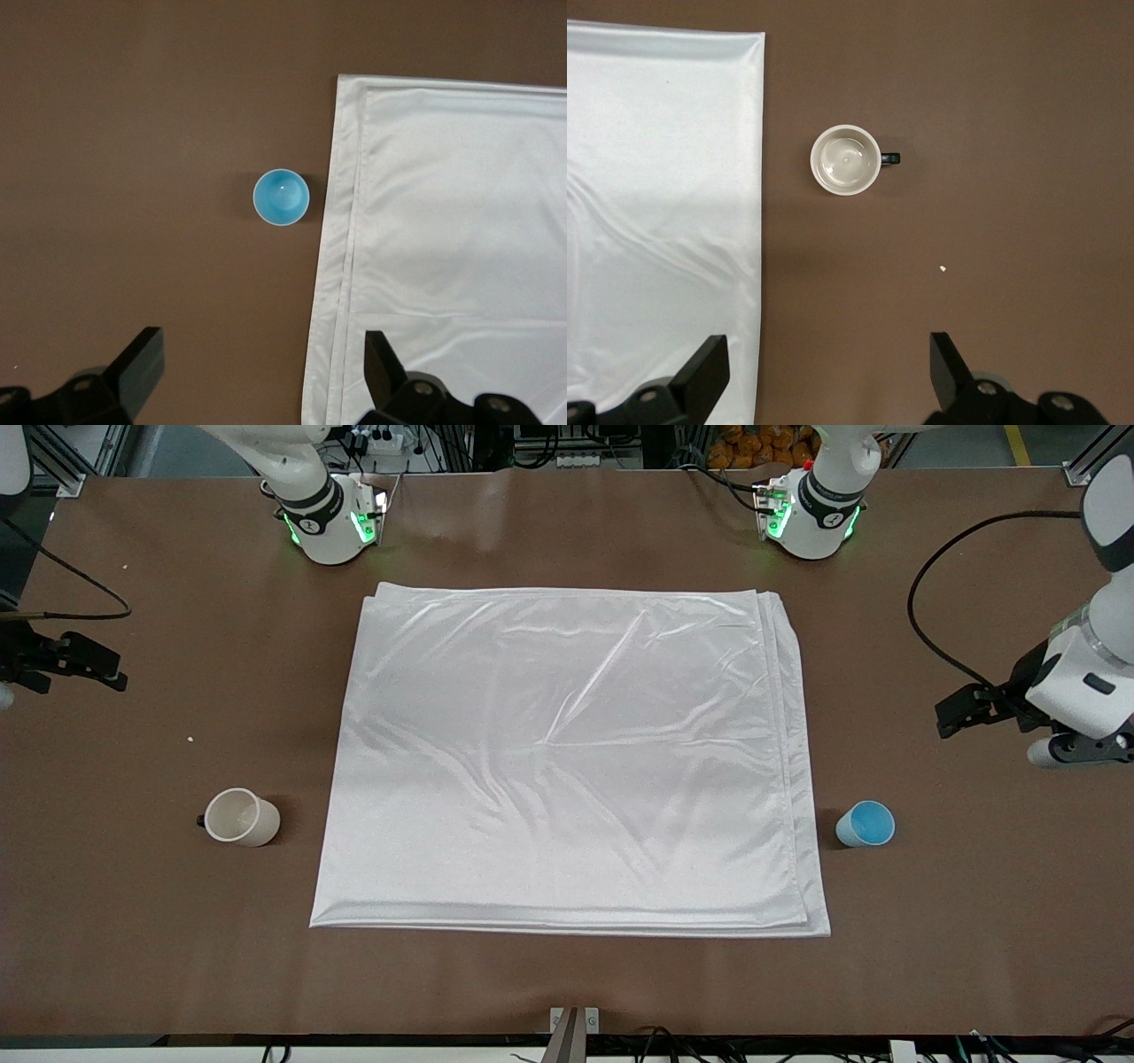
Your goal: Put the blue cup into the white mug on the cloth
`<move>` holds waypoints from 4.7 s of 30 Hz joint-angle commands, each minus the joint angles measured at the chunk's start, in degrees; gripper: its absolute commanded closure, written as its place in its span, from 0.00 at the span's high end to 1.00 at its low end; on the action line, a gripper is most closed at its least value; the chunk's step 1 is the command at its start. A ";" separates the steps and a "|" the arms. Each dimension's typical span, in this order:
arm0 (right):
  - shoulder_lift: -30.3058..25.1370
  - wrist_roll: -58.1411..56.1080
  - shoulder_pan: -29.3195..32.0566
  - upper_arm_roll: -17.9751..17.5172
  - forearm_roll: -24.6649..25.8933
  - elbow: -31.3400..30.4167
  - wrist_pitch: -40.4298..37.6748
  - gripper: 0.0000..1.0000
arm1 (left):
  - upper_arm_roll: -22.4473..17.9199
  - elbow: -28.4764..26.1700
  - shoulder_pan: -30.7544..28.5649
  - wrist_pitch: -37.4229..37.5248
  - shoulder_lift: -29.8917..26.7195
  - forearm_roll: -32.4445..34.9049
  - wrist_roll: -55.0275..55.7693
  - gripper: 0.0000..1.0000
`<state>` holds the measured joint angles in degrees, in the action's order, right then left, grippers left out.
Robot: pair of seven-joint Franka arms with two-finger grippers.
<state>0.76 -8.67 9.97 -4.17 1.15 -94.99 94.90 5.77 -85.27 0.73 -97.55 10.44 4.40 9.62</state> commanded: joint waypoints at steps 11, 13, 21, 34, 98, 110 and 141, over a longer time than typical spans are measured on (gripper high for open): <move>3.19 -19.62 0.22 -0.49 -0.09 -6.88 9.95 1.00 | -0.05 -18.17 -3.28 -23.64 1.25 2.88 -1.45 1.00; 4.16 -22.69 0.40 -0.49 -0.18 -6.88 10.13 1.00 | 0.03 -19.40 -4.33 -26.09 2.30 3.85 -1.45 1.00; 8.90 -36.57 1.98 -0.49 -0.18 -6.88 15.75 1.00 | 0.21 -23.27 -6.79 -35.51 6.34 4.03 -1.45 1.00; 18.31 -62.16 4.62 -0.40 -2.11 -6.88 24.18 1.00 | 0.21 -22.74 -7.41 -41.66 13.11 2.80 -0.66 1.00; 37.30 -97.50 5.76 -0.40 4.39 -0.46 39.31 0.81 | 1.96 -7.81 -2.32 -24.71 17.96 3.07 -0.48 0.00; 37.91 -99.79 5.94 -0.40 4.30 -0.81 39.57 0.58 | 6.18 -5.52 -2.49 -15.39 11.10 2.98 -0.57 0.00; 34.49 -100.23 5.50 -1.02 -3.78 -1.34 36.15 0.00 | 10.76 -3.76 -0.29 -12.57 8.82 2.89 6.20 0.00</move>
<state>37.98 -108.66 15.48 -4.47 -0.27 -96.38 133.71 16.48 -89.71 -0.23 -111.54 20.56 7.06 14.76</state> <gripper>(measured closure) 0.806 0.965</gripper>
